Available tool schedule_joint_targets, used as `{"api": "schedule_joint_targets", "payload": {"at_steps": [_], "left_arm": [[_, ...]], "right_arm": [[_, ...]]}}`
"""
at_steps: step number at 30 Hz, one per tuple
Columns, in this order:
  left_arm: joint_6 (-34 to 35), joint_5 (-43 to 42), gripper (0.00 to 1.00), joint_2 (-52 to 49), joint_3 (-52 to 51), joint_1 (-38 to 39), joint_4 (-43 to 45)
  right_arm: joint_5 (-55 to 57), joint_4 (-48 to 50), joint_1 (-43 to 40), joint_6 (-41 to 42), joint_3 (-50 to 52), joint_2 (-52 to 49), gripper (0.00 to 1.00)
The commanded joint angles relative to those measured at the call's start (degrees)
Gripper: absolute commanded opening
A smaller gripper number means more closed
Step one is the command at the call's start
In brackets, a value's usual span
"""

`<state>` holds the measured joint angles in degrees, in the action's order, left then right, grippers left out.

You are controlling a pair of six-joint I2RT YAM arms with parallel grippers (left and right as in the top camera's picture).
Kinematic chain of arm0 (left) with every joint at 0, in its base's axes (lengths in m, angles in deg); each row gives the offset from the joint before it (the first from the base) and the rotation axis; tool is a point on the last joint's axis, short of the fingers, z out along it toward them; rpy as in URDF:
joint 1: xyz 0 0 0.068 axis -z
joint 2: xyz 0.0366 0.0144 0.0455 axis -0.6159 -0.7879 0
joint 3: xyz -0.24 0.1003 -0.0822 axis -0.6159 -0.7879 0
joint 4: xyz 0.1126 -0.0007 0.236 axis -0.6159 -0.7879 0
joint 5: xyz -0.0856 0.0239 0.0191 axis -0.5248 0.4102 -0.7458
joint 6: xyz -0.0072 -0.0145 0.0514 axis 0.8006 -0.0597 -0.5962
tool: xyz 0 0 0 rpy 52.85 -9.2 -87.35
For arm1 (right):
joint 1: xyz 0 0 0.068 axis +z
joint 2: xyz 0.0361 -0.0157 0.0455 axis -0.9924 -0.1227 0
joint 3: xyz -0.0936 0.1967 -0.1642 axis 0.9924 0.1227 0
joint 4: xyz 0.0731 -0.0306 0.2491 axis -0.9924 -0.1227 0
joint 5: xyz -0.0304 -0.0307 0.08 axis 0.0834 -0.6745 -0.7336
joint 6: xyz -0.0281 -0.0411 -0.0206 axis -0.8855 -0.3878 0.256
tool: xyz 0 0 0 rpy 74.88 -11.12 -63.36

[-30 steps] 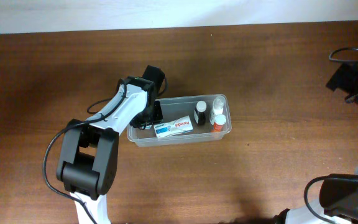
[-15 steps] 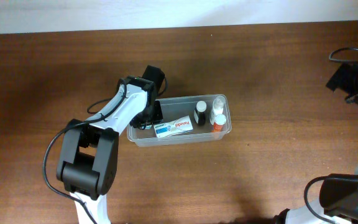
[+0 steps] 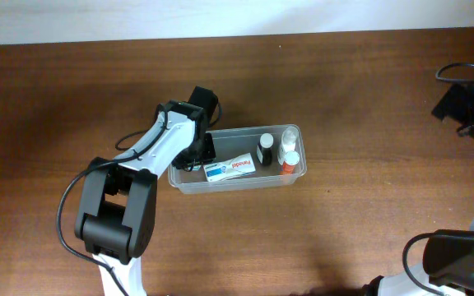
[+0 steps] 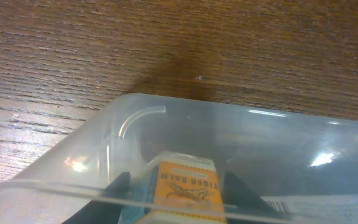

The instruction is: Pack container

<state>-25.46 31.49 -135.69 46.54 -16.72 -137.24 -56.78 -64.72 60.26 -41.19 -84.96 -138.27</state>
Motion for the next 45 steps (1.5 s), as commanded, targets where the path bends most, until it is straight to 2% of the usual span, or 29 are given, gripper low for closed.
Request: {"api": "schedule_joint_targets", "payload": {"at_steps": [1,15,20,30,38,41,45], "left_arm": [[0.79,0.87,0.47,-0.42,-0.44,-0.22,0.11],[0.68,0.87,0.49,-0.39,-0.20,-0.24,0.09],[-2.82,0.87,0.49,-0.39,2.91,-0.33,-1.53],[-4.22,1.07,0.50,-0.28,15.58,-0.31,-10.88],[-6.73,1.07,0.50,1.99,28.11,-0.33,-23.37],[-9.97,1.33,0.60,5.75,30.10,-0.31,-26.84],[-10.23,6.14,0.73,13.33,30.16,-0.20,-32.13]], "right_arm": [[0.09,0.00,-0.20,0.33,-0.92,1.57,0.98],[0.09,0.02,-0.20,0.33,-0.92,1.57,0.98],[0.09,0.02,-0.20,0.33,-0.92,1.57,0.98],[0.09,0.00,-0.20,0.33,-0.92,1.57,0.98],[0.09,0.02,-0.20,0.33,-0.92,1.57,0.98],[0.09,0.02,-0.20,0.33,-0.92,1.57,0.98],[0.09,0.00,-0.20,0.33,-0.92,1.57,0.98]]}}
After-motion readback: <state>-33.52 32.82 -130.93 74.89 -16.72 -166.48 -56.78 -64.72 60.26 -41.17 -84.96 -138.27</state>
